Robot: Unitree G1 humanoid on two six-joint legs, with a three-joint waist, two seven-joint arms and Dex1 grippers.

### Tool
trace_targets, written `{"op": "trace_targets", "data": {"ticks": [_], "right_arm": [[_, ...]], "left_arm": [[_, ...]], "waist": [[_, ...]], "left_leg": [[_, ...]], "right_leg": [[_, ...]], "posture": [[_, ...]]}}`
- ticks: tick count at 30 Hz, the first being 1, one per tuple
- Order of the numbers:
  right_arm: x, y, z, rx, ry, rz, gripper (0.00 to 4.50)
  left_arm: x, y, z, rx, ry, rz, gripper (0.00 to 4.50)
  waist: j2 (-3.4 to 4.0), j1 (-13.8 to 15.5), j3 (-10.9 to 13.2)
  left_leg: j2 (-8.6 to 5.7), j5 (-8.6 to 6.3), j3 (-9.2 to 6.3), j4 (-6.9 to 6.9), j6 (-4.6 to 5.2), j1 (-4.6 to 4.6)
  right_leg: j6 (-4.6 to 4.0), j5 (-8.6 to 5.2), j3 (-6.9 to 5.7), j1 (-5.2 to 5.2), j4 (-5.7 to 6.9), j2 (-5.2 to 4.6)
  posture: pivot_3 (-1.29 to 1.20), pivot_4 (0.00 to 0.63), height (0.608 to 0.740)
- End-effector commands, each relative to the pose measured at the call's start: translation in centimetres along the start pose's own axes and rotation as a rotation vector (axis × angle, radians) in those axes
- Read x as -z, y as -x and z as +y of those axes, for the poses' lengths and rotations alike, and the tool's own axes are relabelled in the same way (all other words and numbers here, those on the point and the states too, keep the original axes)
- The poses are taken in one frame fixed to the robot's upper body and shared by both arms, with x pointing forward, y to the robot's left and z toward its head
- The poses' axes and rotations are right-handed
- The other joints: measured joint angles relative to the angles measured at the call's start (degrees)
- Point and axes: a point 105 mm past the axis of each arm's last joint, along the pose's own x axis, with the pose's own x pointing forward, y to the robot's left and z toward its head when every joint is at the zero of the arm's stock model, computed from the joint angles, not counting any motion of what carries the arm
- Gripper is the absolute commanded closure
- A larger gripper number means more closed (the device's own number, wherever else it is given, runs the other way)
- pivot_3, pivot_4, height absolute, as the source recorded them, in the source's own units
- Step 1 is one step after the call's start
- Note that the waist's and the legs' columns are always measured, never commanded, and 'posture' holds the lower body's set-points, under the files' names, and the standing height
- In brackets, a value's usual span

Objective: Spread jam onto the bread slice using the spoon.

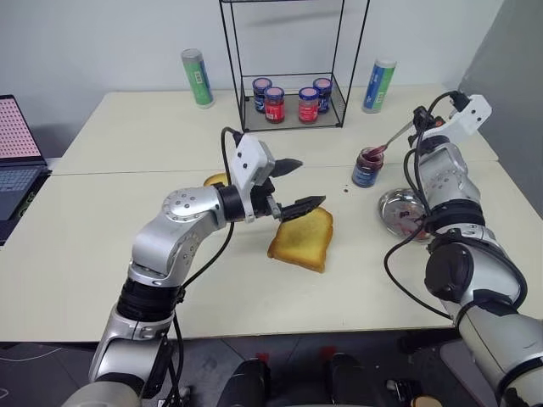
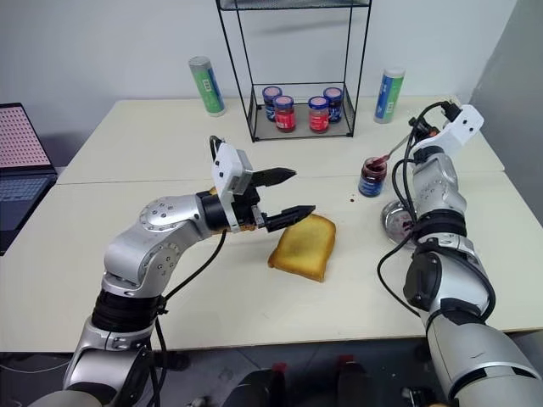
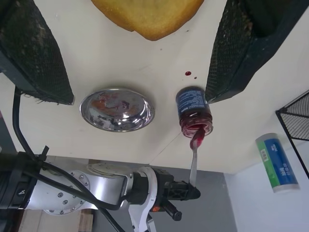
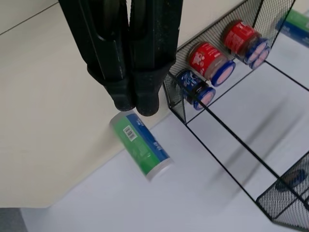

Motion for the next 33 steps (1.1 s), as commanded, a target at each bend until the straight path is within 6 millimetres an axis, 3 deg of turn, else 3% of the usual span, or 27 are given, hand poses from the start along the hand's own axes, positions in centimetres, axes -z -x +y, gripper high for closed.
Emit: {"op": "trace_targets", "data": {"ticks": [1,7,12,19,25,33], "right_arm": [[-3.1,-0.1,1.2,-0.029,-0.039,-0.093,4.50],[-4.1,0.1,1.5,-0.026,-0.105,-0.110,4.50],[-5.2,1.1,4.0,-0.080,-0.194,-0.115,4.50],[-4.0,4.2,8.1,-0.219,-0.123,-0.050,4.50],[0.7,9.7,13.2,-0.459,0.039,0.092,4.50],[5.8,15.2,16.5,-0.794,0.391,0.149,4.50]], "left_arm": [[-1.2,-0.2,0.0,0.018,-0.044,-0.037,0.00],[-1.2,-0.1,0.3,0.017,-0.043,-0.038,0.00],[-0.9,1.2,0.9,-0.002,-0.041,-0.025,0.00],[-0.6,3.7,1.4,-0.075,-0.045,-0.028,0.00],[2.4,7.9,-1.8,-0.093,0.056,0.078,0.00],[4.0,9.6,-3.8,-0.159,0.098,0.133,0.00]], "waist": [[0.00,-0.01,0.00],[0.00,-0.02,0.00],[0.01,-0.02,0.00],[0.05,-0.14,-0.03],[0.14,-0.98,-0.13],[0.11,-0.16,-0.11]], "left_leg": [[0.00,0.00,0.00,0.00,0.00,0.00],[0.00,0.00,0.00,0.00,0.00,-0.01],[0.01,0.00,0.01,0.00,0.00,-0.07],[0.03,0.00,0.00,-0.01,0.00,-0.13],[0.08,0.00,0.10,-0.17,-0.01,-0.16],[0.04,-0.10,0.10,-0.12,0.18,-0.11]], "right_leg": [[0.00,0.00,0.00,-0.01,0.00,0.00],[0.00,0.00,0.01,-0.03,0.04,0.00],[0.00,0.00,0.05,-0.20,0.14,0.00],[-0.02,-0.01,0.08,-0.37,0.23,0.00],[-0.05,0.00,0.11,-0.73,0.43,-0.07],[-0.23,-0.11,-0.06,-0.81,0.77,-0.11]], "posture": [[0.00,0.150,0.740],[0.00,0.150,0.740],[0.00,0.150,0.740],[0.00,0.150,0.740],[0.00,0.150,0.740],[0.00,0.150,0.740]]}}
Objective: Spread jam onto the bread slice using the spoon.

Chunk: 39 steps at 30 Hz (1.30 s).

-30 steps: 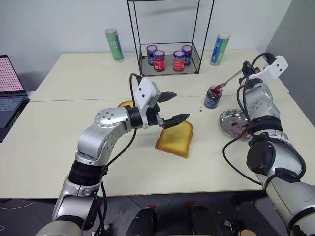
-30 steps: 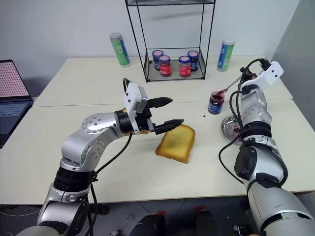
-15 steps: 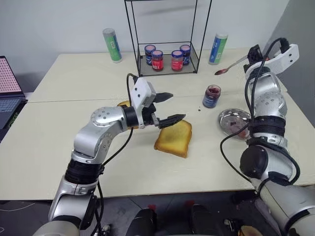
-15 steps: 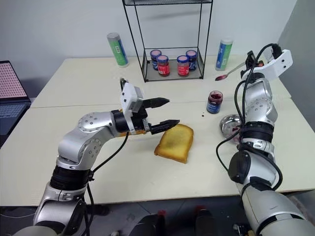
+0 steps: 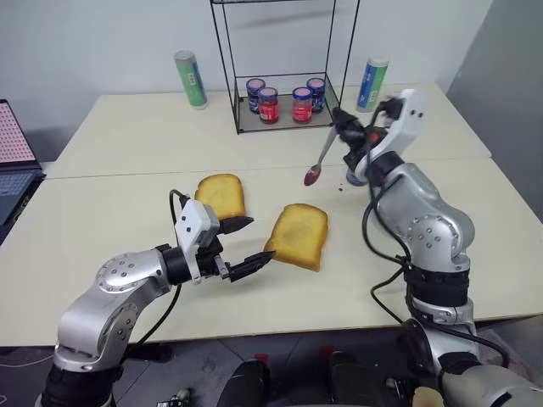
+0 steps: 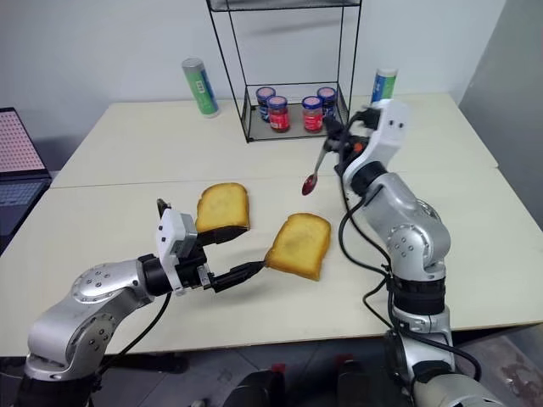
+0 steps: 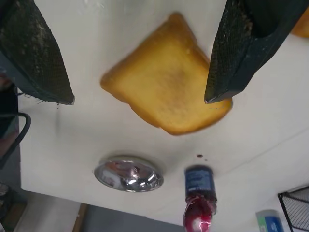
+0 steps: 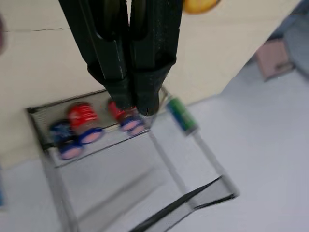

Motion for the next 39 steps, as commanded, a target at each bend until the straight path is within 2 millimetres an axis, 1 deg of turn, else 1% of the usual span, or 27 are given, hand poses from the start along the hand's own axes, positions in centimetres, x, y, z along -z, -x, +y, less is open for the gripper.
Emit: {"op": "trace_targets", "data": {"ticks": [1,4,9,16,24,29,32,33,36,39], "right_arm": [[1.1,1.1,4.0,-0.215,0.235,-0.005,4.50],[3.1,1.9,5.6,-0.352,0.408,0.021,4.50],[4.8,2.6,7.3,-0.497,0.590,0.000,4.50],[5.7,3.3,7.8,-0.566,0.663,-0.013,4.50],[6.0,3.7,7.6,-0.591,0.723,-0.012,4.50],[7.3,4.0,7.1,-0.590,0.718,0.044,4.50],[7.2,3.7,7.1,-0.573,0.701,0.032,4.50],[7.4,3.7,7.1,-0.571,0.698,0.036,4.50],[9.2,3.7,6.3,-0.558,0.702,0.078,4.50],[10.4,3.6,5.6,-0.546,0.707,0.102,4.50]], "left_arm": [[-1.0,0.4,-0.5,-0.034,-0.048,-0.029,0.00],[-0.6,0.2,-1.0,-0.040,-0.057,-0.022,0.00],[-0.5,0.0,-1.1,-0.058,-0.051,-0.030,0.00],[-0.6,0.1,-1.0,-0.072,-0.052,-0.034,0.00],[-0.6,0.1,-0.8,-0.077,-0.052,-0.035,0.00],[-0.7,-0.1,-0.6,-0.077,-0.055,-0.039,0.00],[-0.8,-0.2,-0.5,-0.077,-0.058,-0.041,0.00],[-0.8,-0.2,-0.5,-0.077,-0.059,-0.042,0.00],[-0.9,-0.3,-0.5,-0.076,-0.060,-0.044,0.00],[-0.9,-0.3,-0.4,-0.077,-0.062,-0.045,0.00]], "waist": [[-0.02,0.53,-0.01],[-0.08,0.73,-0.03],[-0.10,0.69,-0.02],[-0.11,0.97,-0.01],[-0.13,1.07,-0.01],[-0.14,1.29,-0.01],[-0.14,1.33,-0.01],[-0.14,1.33,-0.01],[-0.15,1.36,-0.01],[-0.17,1.63,-0.01]], "left_leg": [[0.00,0.00,0.00,0.00,0.00,0.01],[-0.03,0.00,0.02,0.06,0.00,0.00],[0.03,0.00,0.04,0.03,-0.01,0.01],[0.03,0.01,0.02,0.04,-0.02,0.01],[0.03,0.02,0.02,0.04,-0.04,0.02],[0.03,0.02,0.02,0.04,-0.04,0.02],[0.02,0.02,0.03,0.04,-0.04,0.02],[0.03,0.02,0.03,0.04,-0.05,0.02],[0.04,0.02,0.02,0.04,-0.05,0.03],[0.02,0.02,0.03,0.04,-0.06,0.03]], "right_leg": [[0.00,0.00,-0.01,0.03,0.00,0.00],[0.00,0.00,-0.01,0.05,-0.03,-0.01],[-0.01,-0.01,-0.01,0.02,-0.04,0.01],[-0.01,-0.01,-0.02,0.03,-0.05,0.01],[-0.01,-0.01,-0.02,0.03,-0.05,0.01],[-0.01,-0.01,-0.02,0.04,-0.05,0.01],[-0.01,-0.01,-0.01,0.04,-0.05,0.01],[-0.01,-0.01,-0.01,0.04,-0.05,0.01],[-0.01,-0.01,-0.02,0.04,-0.05,0.02],[-0.01,-0.01,-0.02,0.05,-0.05,0.02]], "posture": [[0.00,0.150,0.740],[0.00,0.150,0.740],[0.00,0.150,0.740],[0.00,0.150,0.740],[0.00,0.150,0.740],[0.00,0.150,0.740],[0.00,0.150,0.740],[0.00,0.150,0.740],[0.00,0.150,0.740],[0.00,0.150,0.740]]}}
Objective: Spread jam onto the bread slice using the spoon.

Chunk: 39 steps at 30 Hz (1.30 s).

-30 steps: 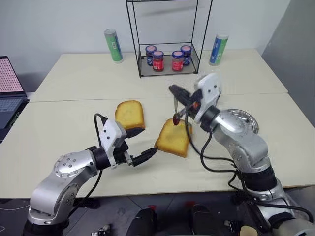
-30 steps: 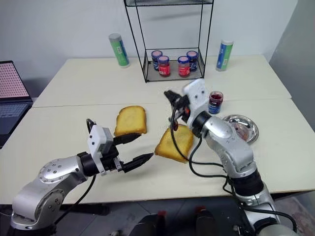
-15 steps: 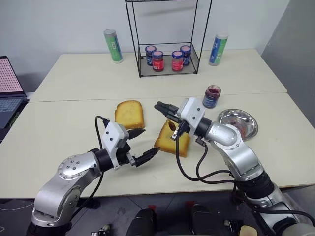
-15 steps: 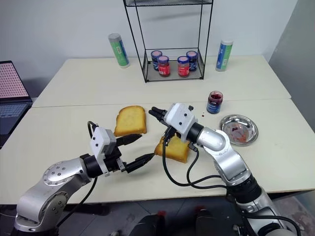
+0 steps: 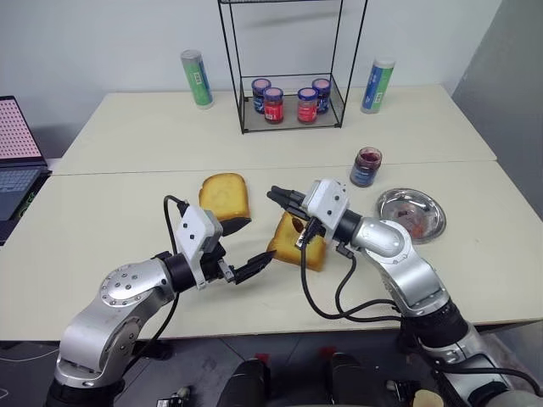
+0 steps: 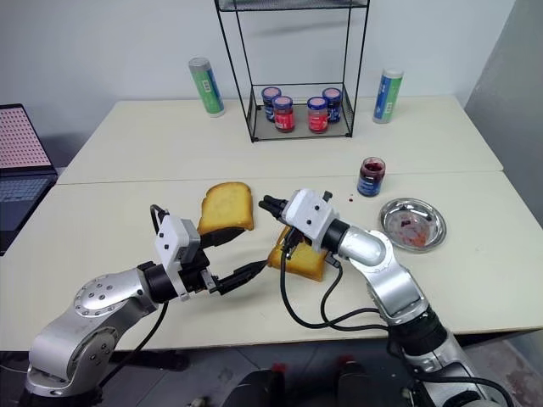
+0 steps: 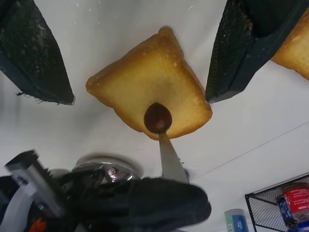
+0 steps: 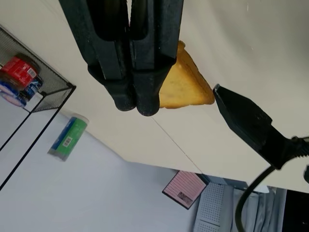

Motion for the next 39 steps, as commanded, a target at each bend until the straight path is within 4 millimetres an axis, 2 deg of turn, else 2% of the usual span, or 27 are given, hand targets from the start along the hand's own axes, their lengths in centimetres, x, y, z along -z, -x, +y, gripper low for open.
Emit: {"op": "trace_targets", "data": {"ticks": [1,4,7,12,19,21,28,31,34,39], "right_arm": [[0.8,-0.1,0.1,0.010,0.023,0.001,4.50],[1.6,0.1,0.2,0.009,0.022,0.017,4.50],[1.2,0.2,-0.6,0.034,0.017,0.007,4.50],[-1.8,0.6,-3.1,0.085,0.040,-0.052,4.50],[-4.3,0.9,-4.5,0.118,0.043,-0.096,4.50],[-3.9,0.8,-4.5,0.127,0.025,-0.086,4.50],[0.2,0.5,-3.0,0.134,-0.069,0.000,4.50],[1.4,0.6,-2.7,0.141,-0.097,0.027,4.50],[1.3,1.0,-3.2,0.162,-0.101,0.024,4.50],[-0.5,1.7,-5.0,0.195,-0.066,-0.012,4.50]], "left_arm": [[-1.0,-0.1,0.0,0.005,-0.038,-0.035,0.00],[-1.0,-0.1,0.0,0.005,-0.040,-0.035,0.00],[-1.0,-0.2,0.0,0.003,-0.041,-0.036,0.00],[-1.1,0.0,0.3,-0.003,-0.044,-0.036,0.00],[-1.2,-0.1,0.7,-0.008,-0.050,-0.040,0.00],[-1.2,-0.2,0.7,-0.006,-0.050,-0.043,0.00],[-1.2,-0.2,0.7,-0.001,-0.056,-0.042,0.00],[-1.3,-0.2,0.7,0.001,-0.057,-0.042,0.00],[-1.3,-0.2,0.8,0.004,-0.060,-0.042,0.00],[-1.3,-0.3,0.9,0.008,-0.065,-0.041,0.00]], "waist": [[-0.01,0.08,0.00],[-0.03,0.12,-0.02],[-0.06,0.13,-0.03],[-0.07,0.15,-0.03],[-0.08,0.15,-0.02],[-0.08,0.15,-0.03],[-0.12,0.14,-0.04],[-0.12,0.13,-0.04],[-0.13,0.13,-0.05],[-0.13,0.15,-0.04]], "left_leg": [[-0.01,0.00,0.01,0.00,0.00,0.00],[0.00,0.01,-0.01,0.00,-0.01,0.01],[0.00,0.01,-0.01,0.00,-0.03,0.02],[0.00,0.02,-0.02,0.01,-0.04,0.02],[0.01,0.02,-0.02,0.00,-0.03,0.00],[0.02,0.02,-0.02,-0.01,-0.03,0.01],[0.01,0.02,-0.02,-0.01,-0.04,0.01],[-0.01,0.02,0.00,-0.01,-0.04,0.00],[0.02,0.02,-0.03,-0.01,-0.04,0.02],[0.00,0.02,-0.02,0.00,-0.04,0.01]], "right_leg": [[0.00,0.00,0.01,0.00,0.00,0.00],[0.00,0.00,-0.01,0.01,0.00,0.00],[0.00,0.00,0.00,0.03,0.00,0.00],[0.00,0.00,-0.01,0.03,0.00,0.00],[0.00,0.00,-0.01,-0.01,0.01,0.00],[0.00,0.00,-0.01,0.00,0.01,0.00],[0.00,0.00,-0.01,0.00,0.01,0.00],[0.00,0.00,0.00,0.00,0.01,0.00],[0.00,0.00,-0.02,0.00,0.02,0.00],[0.00,0.00,-0.01,0.01,0.02,0.00]], "posture": [[0.00,0.150,0.740],[0.00,0.150,0.740],[0.00,0.150,0.740],[0.00,0.150,0.740],[0.00,0.150,0.740],[0.00,0.150,0.740],[0.00,0.150,0.740],[0.00,0.150,0.740],[0.00,0.150,0.740],[0.00,0.150,0.740]]}}
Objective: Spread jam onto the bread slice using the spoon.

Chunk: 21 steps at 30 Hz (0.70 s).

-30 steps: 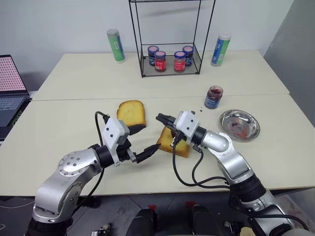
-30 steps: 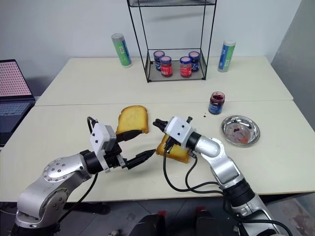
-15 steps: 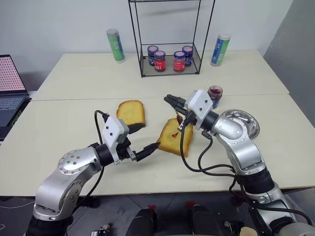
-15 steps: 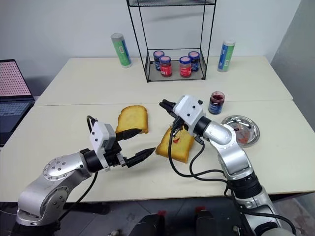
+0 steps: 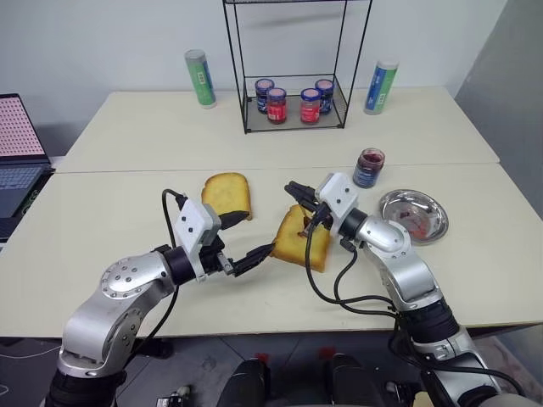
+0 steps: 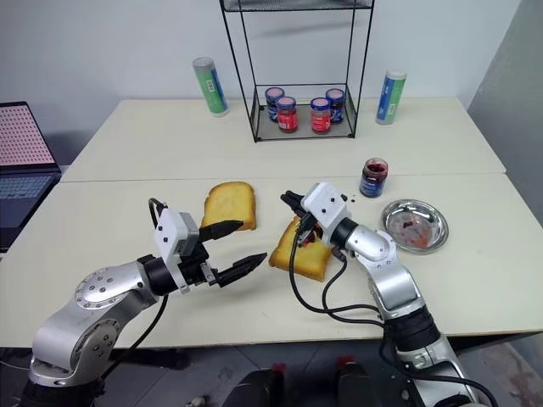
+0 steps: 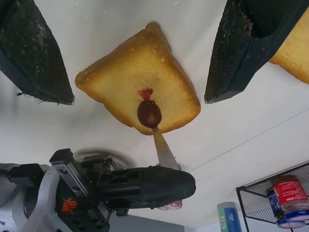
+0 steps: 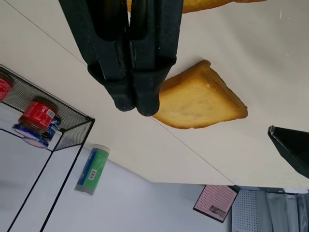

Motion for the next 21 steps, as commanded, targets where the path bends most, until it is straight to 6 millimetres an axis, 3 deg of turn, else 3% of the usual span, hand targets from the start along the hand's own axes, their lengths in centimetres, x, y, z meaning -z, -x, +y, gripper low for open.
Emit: {"op": "trace_targets", "data": {"ticks": [1,7,9,14,21], "right_arm": [[-2.9,0.6,-1.7,0.036,0.047,-0.071,4.50],[-5.6,0.7,-2.9,0.062,0.025,-0.122,4.50],[-5.7,0.5,-3.6,0.114,-0.109,-0.126,4.50],[-2.2,0.0,-5.2,0.288,-0.620,-0.045,4.50],[2.5,0.5,-4.9,0.394,-0.958,0.065,4.50]], "left_arm": [[-0.9,0.0,0.1,0.006,-0.046,-0.025,0.00],[-0.9,0.1,0.2,0.011,-0.053,-0.022,0.00],[-0.9,0.1,0.3,0.012,-0.055,-0.022,0.00],[-0.8,0.1,0.3,0.015,-0.058,-0.021,0.00],[-0.8,0.2,0.3,0.015,-0.060,-0.016,0.00]], "waist": [[0.00,0.01,0.00],[-0.01,-0.02,0.01],[-0.01,-0.03,0.01],[-0.01,-0.01,0.00],[0.02,-0.01,0.02]], "left_leg": [[0.00,0.00,0.00,0.00,0.00,0.00],[0.02,0.00,0.00,0.00,0.00,-0.01],[0.02,0.00,0.00,-0.02,0.00,-0.01],[0.04,0.00,-0.05,-0.03,0.00,0.00],[-0.01,0.00,-0.01,-0.03,0.01,-0.01]], "right_leg": [[0.00,0.00,0.00,0.00,0.00,0.00],[0.00,0.00,0.00,-0.02,0.00,0.00],[0.00,0.00,0.00,-0.02,0.00,0.01],[-0.01,0.00,0.00,-0.02,0.04,0.02],[-0.03,0.01,0.00,-0.02,0.02,-0.01]], "posture": [[0.00,0.150,0.740],[0.00,0.150,0.740],[0.00,0.150,0.740],[0.00,0.150,0.740],[0.00,0.150,0.740]]}}
